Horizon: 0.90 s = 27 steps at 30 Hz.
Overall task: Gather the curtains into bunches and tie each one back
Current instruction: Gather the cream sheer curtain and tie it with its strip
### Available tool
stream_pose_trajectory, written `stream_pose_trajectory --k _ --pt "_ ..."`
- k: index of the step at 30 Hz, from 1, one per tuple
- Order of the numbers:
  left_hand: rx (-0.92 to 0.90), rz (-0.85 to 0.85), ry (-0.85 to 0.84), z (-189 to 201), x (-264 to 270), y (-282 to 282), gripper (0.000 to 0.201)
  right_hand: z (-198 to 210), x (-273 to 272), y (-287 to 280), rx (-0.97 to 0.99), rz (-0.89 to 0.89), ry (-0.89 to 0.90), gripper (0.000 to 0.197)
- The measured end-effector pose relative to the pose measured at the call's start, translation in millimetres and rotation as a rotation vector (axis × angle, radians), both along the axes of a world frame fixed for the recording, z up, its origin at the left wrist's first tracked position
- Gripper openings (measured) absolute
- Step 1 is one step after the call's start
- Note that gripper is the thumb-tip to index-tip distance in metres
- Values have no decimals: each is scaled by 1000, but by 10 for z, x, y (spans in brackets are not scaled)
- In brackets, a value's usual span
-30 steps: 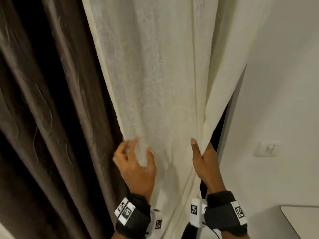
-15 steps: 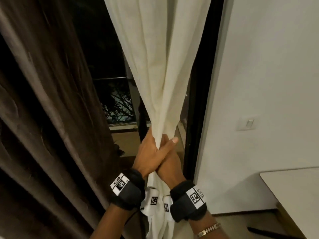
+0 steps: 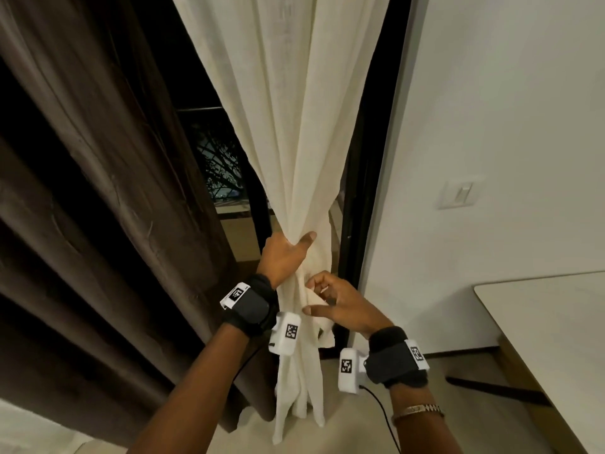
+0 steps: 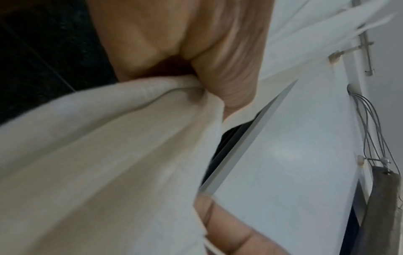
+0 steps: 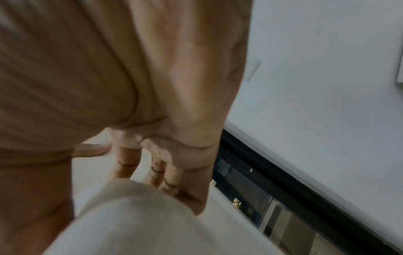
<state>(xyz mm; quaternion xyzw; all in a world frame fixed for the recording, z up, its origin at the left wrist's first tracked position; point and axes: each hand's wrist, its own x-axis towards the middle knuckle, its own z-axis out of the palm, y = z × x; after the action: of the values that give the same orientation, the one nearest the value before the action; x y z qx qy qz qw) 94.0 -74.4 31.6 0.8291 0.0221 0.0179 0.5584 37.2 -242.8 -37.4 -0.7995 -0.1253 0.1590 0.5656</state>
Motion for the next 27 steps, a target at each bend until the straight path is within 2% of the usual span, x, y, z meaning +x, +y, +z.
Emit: stream_pose_trajectory --k 5,7,9,11,14,18,22,24,27 --pt "14 -101 51 -219 -106 79 71 -109 -109 -153 -49 -13 78 22" --pt "50 -124 53 -302 -157 115 70 -59 -146 -257 -38 -35 55 23" --pt "73 -109 73 -398 -192 162 60 -6 -155 -398 -35 -66 15 15" --pt "83 -90 73 -454 -231 198 61 59 -144 -540 -43 -103 -41 10" --pt "124 -61 44 -484 -275 230 75 127 -90 -711 -41 -196 -109 14" --pt "124 -78 30 -474 -311 193 67 213 43 -794 76 -390 -224 15" --pt "-2 -144 29 -559 -425 159 67 249 342 -782 -10 -509 -263 14" --pt "-47 -182 15 -581 -506 159 63 290 498 -754 -105 -459 -281 18" --pt "-92 -220 -8 -619 -569 172 79 305 733 -661 -188 -388 -334 23"
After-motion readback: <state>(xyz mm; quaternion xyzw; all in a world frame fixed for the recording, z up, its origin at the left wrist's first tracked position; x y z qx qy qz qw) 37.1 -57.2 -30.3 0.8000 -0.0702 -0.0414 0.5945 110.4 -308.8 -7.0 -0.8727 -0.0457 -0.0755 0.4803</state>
